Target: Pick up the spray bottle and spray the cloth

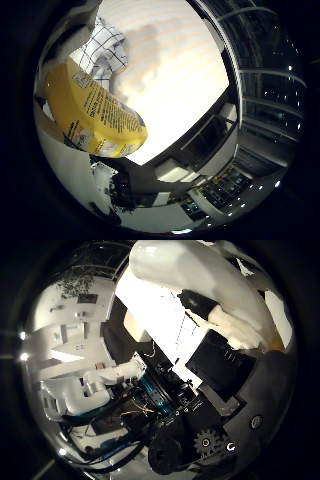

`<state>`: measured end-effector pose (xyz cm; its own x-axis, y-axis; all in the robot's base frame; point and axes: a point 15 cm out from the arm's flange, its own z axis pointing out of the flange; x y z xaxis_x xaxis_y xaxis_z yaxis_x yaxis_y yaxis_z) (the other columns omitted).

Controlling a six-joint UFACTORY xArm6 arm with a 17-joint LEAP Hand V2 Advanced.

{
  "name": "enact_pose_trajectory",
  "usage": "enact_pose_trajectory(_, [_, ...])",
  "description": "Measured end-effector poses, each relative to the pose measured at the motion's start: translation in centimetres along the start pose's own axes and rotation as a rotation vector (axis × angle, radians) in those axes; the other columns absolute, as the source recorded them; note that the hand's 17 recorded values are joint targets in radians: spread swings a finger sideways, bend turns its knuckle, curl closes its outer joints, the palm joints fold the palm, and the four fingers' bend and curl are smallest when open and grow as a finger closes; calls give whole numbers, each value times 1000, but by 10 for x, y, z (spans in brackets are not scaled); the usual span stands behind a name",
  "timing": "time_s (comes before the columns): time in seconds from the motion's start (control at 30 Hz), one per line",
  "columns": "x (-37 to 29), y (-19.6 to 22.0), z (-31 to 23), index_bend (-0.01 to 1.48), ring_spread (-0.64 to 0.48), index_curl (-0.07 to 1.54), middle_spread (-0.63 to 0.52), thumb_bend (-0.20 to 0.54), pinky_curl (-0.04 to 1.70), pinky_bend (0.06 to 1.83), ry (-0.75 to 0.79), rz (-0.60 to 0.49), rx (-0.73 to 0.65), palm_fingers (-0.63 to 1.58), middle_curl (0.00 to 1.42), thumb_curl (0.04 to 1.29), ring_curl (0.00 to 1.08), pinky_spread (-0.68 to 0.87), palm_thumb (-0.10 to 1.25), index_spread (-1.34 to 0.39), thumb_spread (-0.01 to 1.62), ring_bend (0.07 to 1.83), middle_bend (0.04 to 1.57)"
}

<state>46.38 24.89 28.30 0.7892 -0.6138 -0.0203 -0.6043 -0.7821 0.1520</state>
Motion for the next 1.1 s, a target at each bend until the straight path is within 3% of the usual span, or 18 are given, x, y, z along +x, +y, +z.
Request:
enact_pose_trajectory(0.57, [-22,-19,44,1208,-176,711,-94,-14,1456,1002,68,-32,-113,1171,638,833,653,-129,1059,-182,884,1474,1390])
enact_pose_trajectory(1.1, [-11,-14,19,1213,-178,715,-94,-14,1456,1004,128,-29,-94,1169,638,834,658,-130,1059,-176,884,1469,1392])
